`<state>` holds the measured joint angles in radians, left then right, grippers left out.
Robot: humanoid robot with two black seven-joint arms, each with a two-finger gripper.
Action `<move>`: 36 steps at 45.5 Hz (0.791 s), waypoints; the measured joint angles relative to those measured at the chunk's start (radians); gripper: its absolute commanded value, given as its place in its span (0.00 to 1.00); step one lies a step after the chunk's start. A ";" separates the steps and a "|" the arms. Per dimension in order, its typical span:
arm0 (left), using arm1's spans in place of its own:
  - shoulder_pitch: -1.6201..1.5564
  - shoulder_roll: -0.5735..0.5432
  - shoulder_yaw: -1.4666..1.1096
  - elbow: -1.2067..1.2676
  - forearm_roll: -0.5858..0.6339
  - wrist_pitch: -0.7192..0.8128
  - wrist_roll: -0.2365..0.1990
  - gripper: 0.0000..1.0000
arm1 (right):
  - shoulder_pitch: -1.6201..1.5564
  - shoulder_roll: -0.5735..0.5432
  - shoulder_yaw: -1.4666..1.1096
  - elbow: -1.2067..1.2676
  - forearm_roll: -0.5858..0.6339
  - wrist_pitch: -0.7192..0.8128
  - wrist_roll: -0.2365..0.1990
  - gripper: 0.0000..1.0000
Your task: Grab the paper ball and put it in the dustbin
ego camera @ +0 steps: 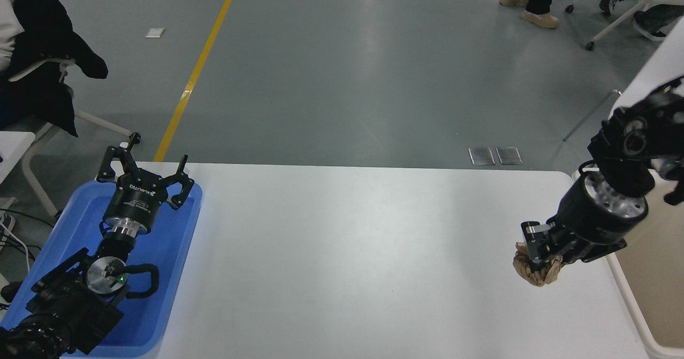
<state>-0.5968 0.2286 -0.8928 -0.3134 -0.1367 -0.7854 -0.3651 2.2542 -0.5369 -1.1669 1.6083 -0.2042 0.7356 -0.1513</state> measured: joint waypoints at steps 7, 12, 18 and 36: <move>0.000 0.000 0.000 0.000 0.000 0.000 0.000 1.00 | 0.130 -0.014 -0.057 0.005 0.043 0.027 0.001 0.00; 0.000 0.000 0.000 0.000 0.000 0.000 0.000 1.00 | 0.197 -0.020 -0.097 0.007 0.072 0.036 0.001 0.00; 0.000 0.000 0.000 0.000 0.000 0.000 0.000 1.00 | 0.249 -0.023 -0.131 0.009 0.095 0.043 0.001 0.00; 0.000 0.000 0.000 0.000 0.000 0.000 0.000 1.00 | 0.338 -0.031 -0.204 0.004 0.116 0.049 0.001 0.00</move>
<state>-0.5967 0.2285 -0.8928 -0.3131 -0.1364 -0.7854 -0.3651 2.5925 -0.5683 -1.3709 1.6124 -0.0880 0.7843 -0.1503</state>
